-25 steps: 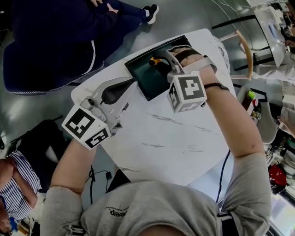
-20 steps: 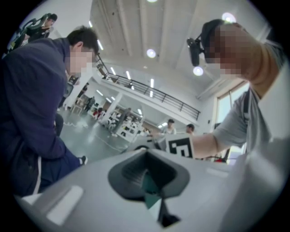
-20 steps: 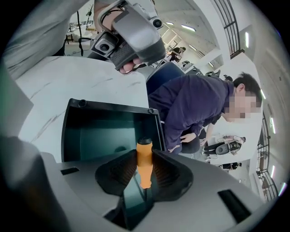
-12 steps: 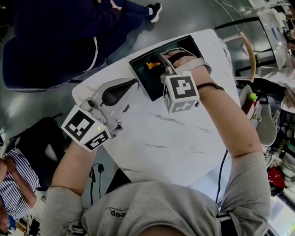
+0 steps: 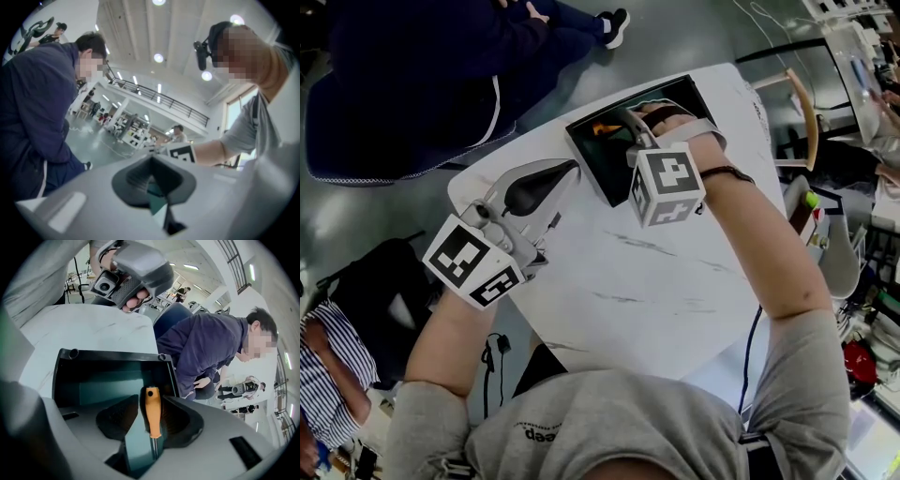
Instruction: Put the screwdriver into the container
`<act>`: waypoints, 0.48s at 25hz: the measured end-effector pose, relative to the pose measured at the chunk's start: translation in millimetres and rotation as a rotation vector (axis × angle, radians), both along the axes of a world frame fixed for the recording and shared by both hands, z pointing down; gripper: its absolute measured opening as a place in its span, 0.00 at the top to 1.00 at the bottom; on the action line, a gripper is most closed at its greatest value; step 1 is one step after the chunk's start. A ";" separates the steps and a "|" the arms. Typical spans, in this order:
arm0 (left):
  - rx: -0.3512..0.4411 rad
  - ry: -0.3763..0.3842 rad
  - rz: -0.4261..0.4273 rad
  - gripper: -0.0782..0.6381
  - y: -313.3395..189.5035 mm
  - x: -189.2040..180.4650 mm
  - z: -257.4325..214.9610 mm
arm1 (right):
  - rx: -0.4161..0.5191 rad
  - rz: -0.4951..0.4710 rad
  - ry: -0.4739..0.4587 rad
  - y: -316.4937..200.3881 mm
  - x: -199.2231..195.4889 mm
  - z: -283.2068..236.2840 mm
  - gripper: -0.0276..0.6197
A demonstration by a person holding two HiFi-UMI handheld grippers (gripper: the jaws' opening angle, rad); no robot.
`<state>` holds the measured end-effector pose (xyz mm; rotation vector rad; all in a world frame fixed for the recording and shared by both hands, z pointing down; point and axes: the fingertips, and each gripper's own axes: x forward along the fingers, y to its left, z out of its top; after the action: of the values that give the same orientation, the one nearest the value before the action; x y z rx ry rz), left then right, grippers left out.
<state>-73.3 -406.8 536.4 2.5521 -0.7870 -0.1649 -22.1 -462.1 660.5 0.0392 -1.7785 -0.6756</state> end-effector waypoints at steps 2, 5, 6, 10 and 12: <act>-0.001 0.001 -0.002 0.89 0.5 -0.8 -0.2 | -0.005 0.009 -0.018 -1.5 -2.4 -5.8 0.71; -0.002 0.001 -0.003 0.89 2.2 -1.7 0.1 | -0.001 0.013 -0.023 -1.8 -2.6 -10.3 0.71; -0.002 0.001 -0.004 0.89 2.6 -2.7 -0.3 | 0.001 0.013 -0.023 -1.2 -2.9 -11.7 0.71; 0.003 0.003 -0.006 0.89 3.9 -5.0 -6.2 | 0.012 0.017 -0.019 1.4 -1.3 -19.7 0.71; 0.008 0.007 -0.005 0.89 4.9 -3.8 -11.1 | 0.018 0.025 -0.019 2.1 1.7 -25.3 0.71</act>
<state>-77.1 -401.8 525.3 2.5558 -0.7917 -0.1784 -20.4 -460.0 635.2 0.0804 -1.7869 -0.6751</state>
